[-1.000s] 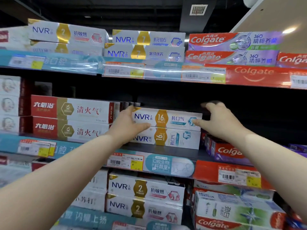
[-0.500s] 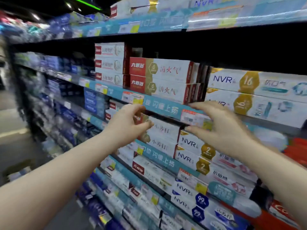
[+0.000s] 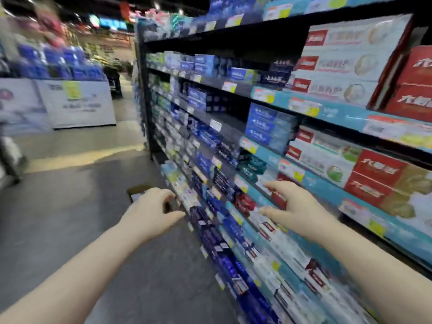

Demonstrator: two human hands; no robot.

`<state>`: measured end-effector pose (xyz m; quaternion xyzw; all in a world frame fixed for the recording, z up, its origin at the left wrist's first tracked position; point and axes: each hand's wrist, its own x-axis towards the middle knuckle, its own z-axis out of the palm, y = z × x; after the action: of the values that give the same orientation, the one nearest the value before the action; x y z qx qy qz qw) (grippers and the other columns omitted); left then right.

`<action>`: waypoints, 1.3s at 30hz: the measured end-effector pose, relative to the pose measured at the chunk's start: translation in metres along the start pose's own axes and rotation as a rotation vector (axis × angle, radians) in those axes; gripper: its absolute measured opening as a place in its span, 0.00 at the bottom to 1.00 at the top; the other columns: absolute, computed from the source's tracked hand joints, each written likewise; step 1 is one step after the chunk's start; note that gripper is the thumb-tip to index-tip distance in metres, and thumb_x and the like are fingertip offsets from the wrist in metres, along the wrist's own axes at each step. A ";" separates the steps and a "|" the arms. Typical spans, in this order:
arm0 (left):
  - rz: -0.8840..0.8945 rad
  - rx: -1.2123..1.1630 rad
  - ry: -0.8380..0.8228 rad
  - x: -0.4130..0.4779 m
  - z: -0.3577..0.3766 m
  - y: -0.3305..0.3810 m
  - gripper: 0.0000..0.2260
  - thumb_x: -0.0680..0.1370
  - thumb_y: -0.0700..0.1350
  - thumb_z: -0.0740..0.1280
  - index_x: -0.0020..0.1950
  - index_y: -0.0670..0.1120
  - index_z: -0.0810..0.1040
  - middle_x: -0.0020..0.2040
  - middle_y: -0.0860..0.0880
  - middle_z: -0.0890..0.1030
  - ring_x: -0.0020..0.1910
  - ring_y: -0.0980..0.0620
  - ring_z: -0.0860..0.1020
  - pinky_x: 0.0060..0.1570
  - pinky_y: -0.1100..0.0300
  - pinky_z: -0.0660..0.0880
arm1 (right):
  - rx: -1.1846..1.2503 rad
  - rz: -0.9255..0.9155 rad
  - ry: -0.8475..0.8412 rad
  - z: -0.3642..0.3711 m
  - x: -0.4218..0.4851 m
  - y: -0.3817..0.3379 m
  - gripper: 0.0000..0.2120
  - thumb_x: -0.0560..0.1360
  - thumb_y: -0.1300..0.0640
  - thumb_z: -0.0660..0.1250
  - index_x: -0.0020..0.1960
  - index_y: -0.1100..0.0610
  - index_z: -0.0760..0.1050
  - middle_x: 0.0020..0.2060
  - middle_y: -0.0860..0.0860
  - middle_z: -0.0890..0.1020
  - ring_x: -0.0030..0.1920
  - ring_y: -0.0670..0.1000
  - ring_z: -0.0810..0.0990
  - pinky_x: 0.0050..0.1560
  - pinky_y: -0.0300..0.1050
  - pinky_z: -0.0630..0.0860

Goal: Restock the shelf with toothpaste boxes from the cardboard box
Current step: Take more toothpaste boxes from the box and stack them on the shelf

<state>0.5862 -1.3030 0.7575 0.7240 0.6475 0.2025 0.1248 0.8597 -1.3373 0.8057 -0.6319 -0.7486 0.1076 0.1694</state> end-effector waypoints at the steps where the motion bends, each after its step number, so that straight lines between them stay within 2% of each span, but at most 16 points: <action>1: -0.042 0.009 0.000 0.003 -0.006 -0.027 0.21 0.71 0.55 0.68 0.60 0.48 0.74 0.58 0.45 0.76 0.58 0.45 0.75 0.58 0.54 0.72 | 0.005 -0.015 -0.015 0.017 0.016 -0.014 0.29 0.72 0.45 0.66 0.70 0.50 0.62 0.69 0.50 0.68 0.68 0.50 0.67 0.66 0.45 0.65; 7: -0.219 -0.001 -0.025 0.018 -0.029 -0.146 0.23 0.72 0.57 0.67 0.63 0.49 0.72 0.62 0.45 0.74 0.60 0.46 0.74 0.59 0.52 0.72 | 0.111 -0.008 -0.137 0.094 0.088 -0.087 0.29 0.72 0.46 0.67 0.70 0.50 0.63 0.69 0.49 0.69 0.68 0.49 0.68 0.67 0.47 0.66; 17: -0.368 -0.001 -0.075 0.063 -0.018 -0.276 0.23 0.72 0.56 0.67 0.64 0.48 0.72 0.62 0.45 0.74 0.59 0.46 0.74 0.59 0.53 0.72 | 0.203 -0.033 -0.305 0.192 0.211 -0.154 0.29 0.72 0.47 0.67 0.70 0.50 0.63 0.69 0.47 0.68 0.68 0.48 0.67 0.66 0.44 0.65; 22: -0.450 0.049 -0.091 0.132 -0.023 -0.349 0.22 0.71 0.57 0.68 0.62 0.48 0.73 0.60 0.45 0.76 0.58 0.45 0.75 0.58 0.52 0.73 | 0.243 -0.042 -0.374 0.246 0.306 -0.181 0.30 0.72 0.47 0.67 0.70 0.50 0.63 0.69 0.47 0.69 0.68 0.48 0.68 0.65 0.44 0.65; 28: -0.506 0.098 -0.219 0.240 -0.027 -0.413 0.23 0.72 0.58 0.66 0.63 0.49 0.71 0.61 0.46 0.74 0.62 0.47 0.73 0.59 0.55 0.72 | 0.284 -0.033 -0.442 0.289 0.437 -0.207 0.30 0.72 0.46 0.67 0.71 0.49 0.62 0.69 0.46 0.69 0.69 0.47 0.67 0.66 0.44 0.64; 39: -0.580 0.002 -0.241 0.379 -0.049 -0.543 0.25 0.72 0.56 0.67 0.66 0.48 0.70 0.64 0.46 0.72 0.63 0.48 0.72 0.61 0.58 0.69 | 0.218 -0.035 -0.540 0.368 0.618 -0.271 0.30 0.71 0.44 0.67 0.70 0.49 0.63 0.67 0.46 0.71 0.66 0.46 0.69 0.63 0.43 0.66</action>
<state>0.1126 -0.8618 0.6106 0.5280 0.8078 0.0704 0.2526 0.3809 -0.7592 0.6417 -0.5455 -0.7614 0.3488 0.0330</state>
